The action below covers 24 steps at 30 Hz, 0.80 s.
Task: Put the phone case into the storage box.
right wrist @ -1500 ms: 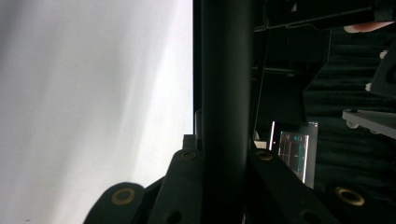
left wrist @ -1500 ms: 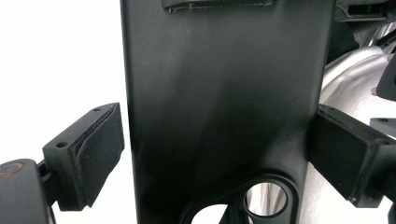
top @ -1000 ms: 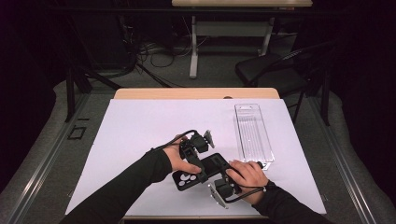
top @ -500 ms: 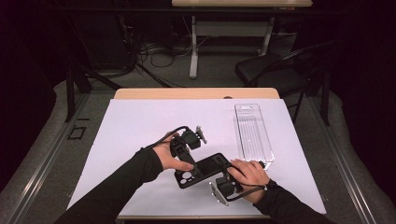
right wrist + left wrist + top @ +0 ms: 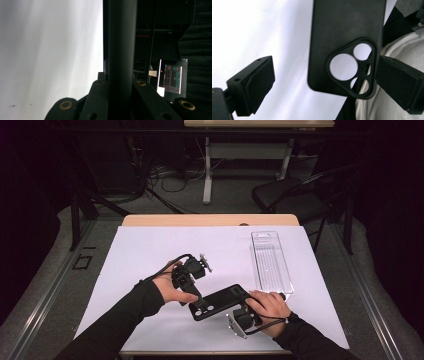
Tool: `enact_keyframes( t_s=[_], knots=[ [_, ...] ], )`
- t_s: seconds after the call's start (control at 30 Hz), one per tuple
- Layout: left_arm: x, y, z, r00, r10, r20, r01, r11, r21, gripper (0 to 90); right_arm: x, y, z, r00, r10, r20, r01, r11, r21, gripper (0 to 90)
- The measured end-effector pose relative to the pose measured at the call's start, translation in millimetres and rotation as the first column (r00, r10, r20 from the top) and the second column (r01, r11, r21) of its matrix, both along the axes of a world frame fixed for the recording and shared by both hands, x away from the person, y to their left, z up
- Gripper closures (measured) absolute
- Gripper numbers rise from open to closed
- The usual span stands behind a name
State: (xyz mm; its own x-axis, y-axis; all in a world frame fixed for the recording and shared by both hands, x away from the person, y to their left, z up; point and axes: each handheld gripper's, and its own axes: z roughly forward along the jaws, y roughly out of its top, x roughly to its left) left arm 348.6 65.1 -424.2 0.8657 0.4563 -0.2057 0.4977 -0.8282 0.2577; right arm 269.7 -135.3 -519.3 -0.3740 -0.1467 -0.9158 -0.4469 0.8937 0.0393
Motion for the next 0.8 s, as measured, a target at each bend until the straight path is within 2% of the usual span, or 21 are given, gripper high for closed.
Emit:
enact_keyframes(
  t_s=[0.13,0.3,0.57,0.7,0.8],
  knots=[
    [1.2,8.0,1.0,0.9999,0.014,0.007,-0.014,0.9999,-0.007,4.4,0.4,-1.8,1.7,1.0000,-0.002,-0.007,0.002,1.0000,0.008,88.5],
    [1.3,15.0,0.2,0.9992,0.032,0.023,-0.032,0.9995,0.005,5.9,-0.6,-3.7,2.7,0.9994,-0.013,-0.033,0.014,0.9994,0.033,88.5],
    [1.9,25.4,-1.0,0.9974,0.058,0.042,-0.059,0.9982,0.014,7.3,-0.3,-6.6,4.6,0.9988,-0.017,-0.046,0.019,0.9986,0.050,88.5],
    [2.1,29.1,-0.4,0.9969,0.063,0.048,-0.063,0.9980,-0.003,9.1,-0.5,-7.1,5.3,0.9981,-0.020,-0.058,0.023,0.9984,0.053,88.5],
    [2.3,31.9,-0.6,0.9956,0.077,0.054,-0.075,0.9968,-0.025,11.9,-0.2,-7.6,6.3,0.9966,-0.022,-0.080,0.029,0.9965,0.079,88.5]
  ],
)
